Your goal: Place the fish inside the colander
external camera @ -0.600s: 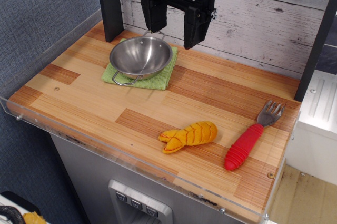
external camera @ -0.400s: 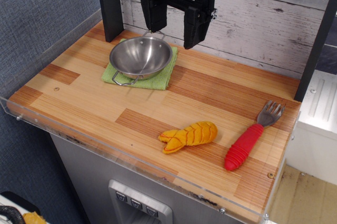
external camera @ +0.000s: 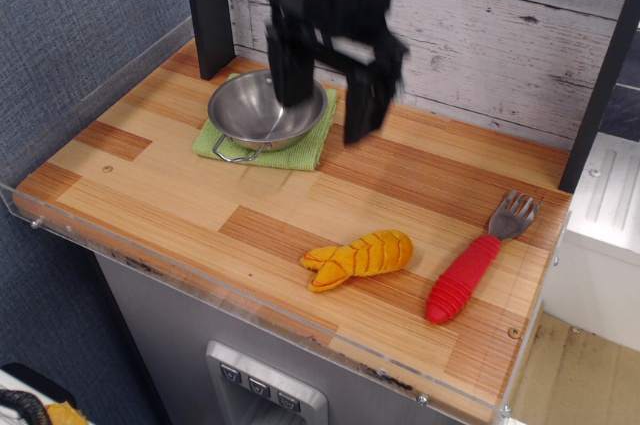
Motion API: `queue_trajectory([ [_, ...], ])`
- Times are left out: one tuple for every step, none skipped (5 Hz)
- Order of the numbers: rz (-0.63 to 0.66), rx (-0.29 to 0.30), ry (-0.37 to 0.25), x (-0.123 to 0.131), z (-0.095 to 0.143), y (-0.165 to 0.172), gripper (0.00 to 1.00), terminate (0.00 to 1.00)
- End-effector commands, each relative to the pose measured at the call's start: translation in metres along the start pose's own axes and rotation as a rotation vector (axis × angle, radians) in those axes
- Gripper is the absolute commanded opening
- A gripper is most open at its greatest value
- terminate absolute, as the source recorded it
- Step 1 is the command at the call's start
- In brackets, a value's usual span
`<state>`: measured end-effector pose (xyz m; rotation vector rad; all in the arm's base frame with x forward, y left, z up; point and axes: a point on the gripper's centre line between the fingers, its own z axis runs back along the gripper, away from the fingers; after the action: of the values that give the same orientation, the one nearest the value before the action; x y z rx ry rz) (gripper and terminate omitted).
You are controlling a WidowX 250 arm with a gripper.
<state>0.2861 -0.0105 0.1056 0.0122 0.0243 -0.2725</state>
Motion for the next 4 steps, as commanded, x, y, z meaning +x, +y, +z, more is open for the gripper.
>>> queue_trajectory([
  [-0.084,0.100,-0.095,-0.009,-0.007,-0.021,1.00,0.00],
  [-0.071,0.119,-0.132,-0.011,-0.021,-0.030,1.00,0.00],
  [-0.049,0.129,-0.136,-0.007,-0.035,-0.032,1.00,0.00],
  [-0.056,0.118,-0.152,-0.003,-0.045,-0.035,1.00,0.00],
])
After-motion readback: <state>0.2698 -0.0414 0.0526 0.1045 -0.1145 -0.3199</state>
